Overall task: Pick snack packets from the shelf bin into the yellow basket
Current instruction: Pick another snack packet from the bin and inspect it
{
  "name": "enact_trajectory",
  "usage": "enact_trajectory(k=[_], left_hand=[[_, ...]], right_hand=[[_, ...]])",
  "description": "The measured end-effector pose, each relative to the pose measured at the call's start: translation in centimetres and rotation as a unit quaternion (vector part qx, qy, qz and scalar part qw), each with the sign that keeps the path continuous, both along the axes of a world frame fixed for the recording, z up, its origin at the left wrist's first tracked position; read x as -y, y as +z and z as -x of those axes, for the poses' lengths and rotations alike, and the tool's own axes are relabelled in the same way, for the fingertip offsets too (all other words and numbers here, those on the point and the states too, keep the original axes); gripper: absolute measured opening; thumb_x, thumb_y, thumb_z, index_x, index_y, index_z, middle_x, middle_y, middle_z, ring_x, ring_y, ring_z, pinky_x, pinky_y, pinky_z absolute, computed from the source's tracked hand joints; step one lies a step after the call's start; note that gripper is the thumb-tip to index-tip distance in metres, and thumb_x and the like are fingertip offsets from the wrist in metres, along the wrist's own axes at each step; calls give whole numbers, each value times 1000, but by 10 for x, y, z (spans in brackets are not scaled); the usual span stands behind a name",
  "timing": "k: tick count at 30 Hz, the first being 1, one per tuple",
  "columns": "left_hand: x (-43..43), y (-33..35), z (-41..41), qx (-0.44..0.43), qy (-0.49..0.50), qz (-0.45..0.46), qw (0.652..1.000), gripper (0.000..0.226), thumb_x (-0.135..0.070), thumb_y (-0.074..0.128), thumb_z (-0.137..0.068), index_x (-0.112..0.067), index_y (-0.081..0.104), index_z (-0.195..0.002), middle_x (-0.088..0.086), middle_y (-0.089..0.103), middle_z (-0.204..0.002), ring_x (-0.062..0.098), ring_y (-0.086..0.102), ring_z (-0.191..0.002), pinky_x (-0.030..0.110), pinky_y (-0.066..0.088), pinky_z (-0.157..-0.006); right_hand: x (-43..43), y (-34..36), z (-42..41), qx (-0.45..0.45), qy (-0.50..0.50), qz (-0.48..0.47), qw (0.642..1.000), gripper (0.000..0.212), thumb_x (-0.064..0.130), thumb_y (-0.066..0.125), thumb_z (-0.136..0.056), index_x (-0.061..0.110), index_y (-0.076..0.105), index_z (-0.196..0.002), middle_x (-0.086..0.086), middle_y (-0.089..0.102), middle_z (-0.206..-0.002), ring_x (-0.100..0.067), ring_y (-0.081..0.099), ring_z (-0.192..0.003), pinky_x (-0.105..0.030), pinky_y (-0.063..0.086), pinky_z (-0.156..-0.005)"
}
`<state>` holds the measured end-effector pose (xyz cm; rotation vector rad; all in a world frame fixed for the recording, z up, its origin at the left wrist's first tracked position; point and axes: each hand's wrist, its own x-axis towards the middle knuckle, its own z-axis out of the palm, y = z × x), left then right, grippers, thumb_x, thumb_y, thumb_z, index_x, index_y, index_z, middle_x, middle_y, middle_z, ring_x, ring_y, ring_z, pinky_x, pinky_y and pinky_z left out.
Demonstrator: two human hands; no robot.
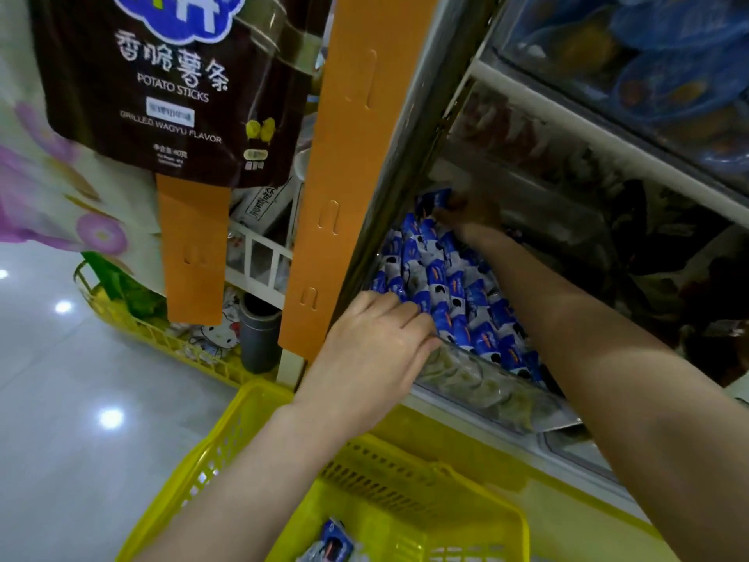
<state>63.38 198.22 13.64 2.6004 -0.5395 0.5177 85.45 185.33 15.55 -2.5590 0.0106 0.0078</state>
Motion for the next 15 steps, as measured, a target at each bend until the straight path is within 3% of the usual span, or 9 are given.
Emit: enact_trajectory(k=[3, 8, 11, 13, 15], left_hand=[[0, -2, -1, -2, -1, -3, 1000, 34, -32, 34, -92, -19, 65, -86, -5, 64, -80, 18, 57, -79, 28, 31, -80], [0, -3, -2, 6, 2, -1, 1000, 32, -32, 35, -91, -19, 64, -86, -5, 63, -79, 17, 56, -77, 28, 30, -79], [0, -4, -2, 5, 1, 3, 1000, 33, -32, 34, -92, -20, 64, -87, -6, 64, -80, 16, 56, -78, 27, 30, -80], [0, -4, -2, 1, -1, 7, 1000, 33, -32, 33, -92, -21, 65, -88, -7, 64, -81, 15, 56, -79, 27, 30, -81], [0, -4, -2, 2, -1, 5, 1000, 33, -32, 34, -92, -21, 65, -88, -7, 64, -81, 15, 56, -79, 27, 30, -82]], right_hand=[[0, 1, -2, 4, 21, 48, 999, 30, 23, 58, -91, 4, 60, -113, -16, 60, -118, -28, 56, -108, -29, 39, -82], [-5, 6, -7, 5, 23, 109, 994, 27, 20, 59, -89, 2, 62, -109, -17, 62, -114, -27, 59, -105, -31, 45, -87], [-4, 6, -5, 13, 45, 102, 994, 25, 18, 57, -91, 2, 62, -109, -16, 63, -110, -26, 60, -102, -26, 42, -82], [-1, 6, -4, -14, 78, 78, 994, 22, 19, 51, -95, 3, 65, -98, -14, 63, -91, -21, 60, -80, -13, 41, -67], [3, 7, -2, -35, 85, 40, 995, 30, 21, 43, -98, 7, 60, -77, -6, 53, -70, -12, 46, -57, -11, 37, -49]])
